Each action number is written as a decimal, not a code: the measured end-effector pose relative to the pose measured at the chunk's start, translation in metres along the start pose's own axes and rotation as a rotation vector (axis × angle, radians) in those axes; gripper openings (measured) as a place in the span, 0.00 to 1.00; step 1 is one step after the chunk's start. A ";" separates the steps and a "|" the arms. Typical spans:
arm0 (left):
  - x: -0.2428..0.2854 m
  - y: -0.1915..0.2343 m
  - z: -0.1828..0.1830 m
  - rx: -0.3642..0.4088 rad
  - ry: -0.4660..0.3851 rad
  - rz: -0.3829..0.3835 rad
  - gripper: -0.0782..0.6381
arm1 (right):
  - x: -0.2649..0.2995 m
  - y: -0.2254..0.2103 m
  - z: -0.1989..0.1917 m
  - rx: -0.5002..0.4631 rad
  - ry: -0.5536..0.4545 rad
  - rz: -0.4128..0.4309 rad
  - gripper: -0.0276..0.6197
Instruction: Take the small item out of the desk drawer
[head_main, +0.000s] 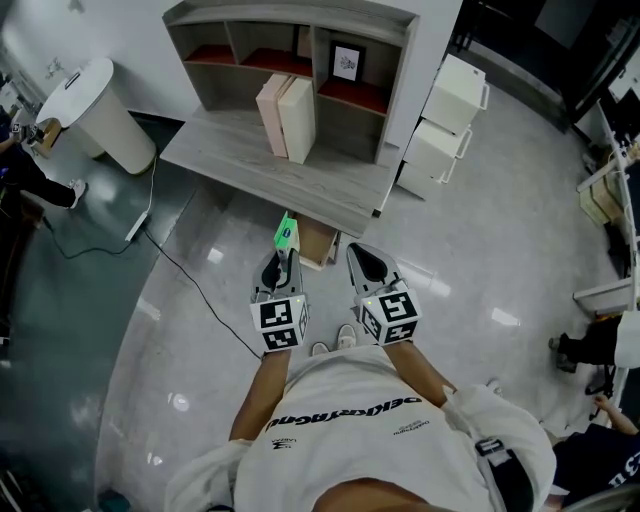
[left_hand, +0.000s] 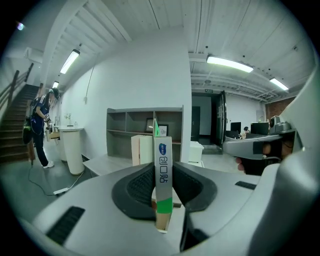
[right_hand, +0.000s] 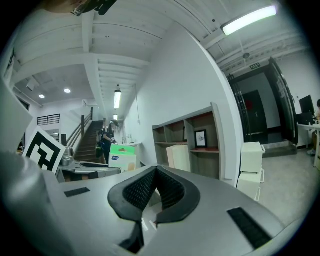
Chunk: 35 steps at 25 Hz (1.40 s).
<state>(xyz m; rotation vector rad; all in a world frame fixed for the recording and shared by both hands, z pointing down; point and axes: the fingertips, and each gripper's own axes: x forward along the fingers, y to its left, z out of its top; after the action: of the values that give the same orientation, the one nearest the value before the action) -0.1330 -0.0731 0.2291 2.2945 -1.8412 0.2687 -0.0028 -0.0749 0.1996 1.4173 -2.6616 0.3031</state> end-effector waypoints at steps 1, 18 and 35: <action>-0.001 0.000 0.003 0.001 -0.009 0.001 0.25 | 0.001 -0.001 0.003 -0.004 -0.004 -0.001 0.09; -0.010 -0.010 0.041 -0.002 -0.158 0.007 0.25 | 0.007 -0.006 0.024 -0.061 -0.049 0.002 0.09; 0.009 -0.015 0.042 -0.004 -0.181 -0.001 0.25 | 0.020 -0.025 0.023 -0.054 -0.074 0.003 0.09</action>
<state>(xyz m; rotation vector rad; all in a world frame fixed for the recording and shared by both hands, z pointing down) -0.1157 -0.0889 0.1905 2.3870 -1.9210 0.0588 0.0065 -0.1100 0.1838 1.4357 -2.7083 0.1803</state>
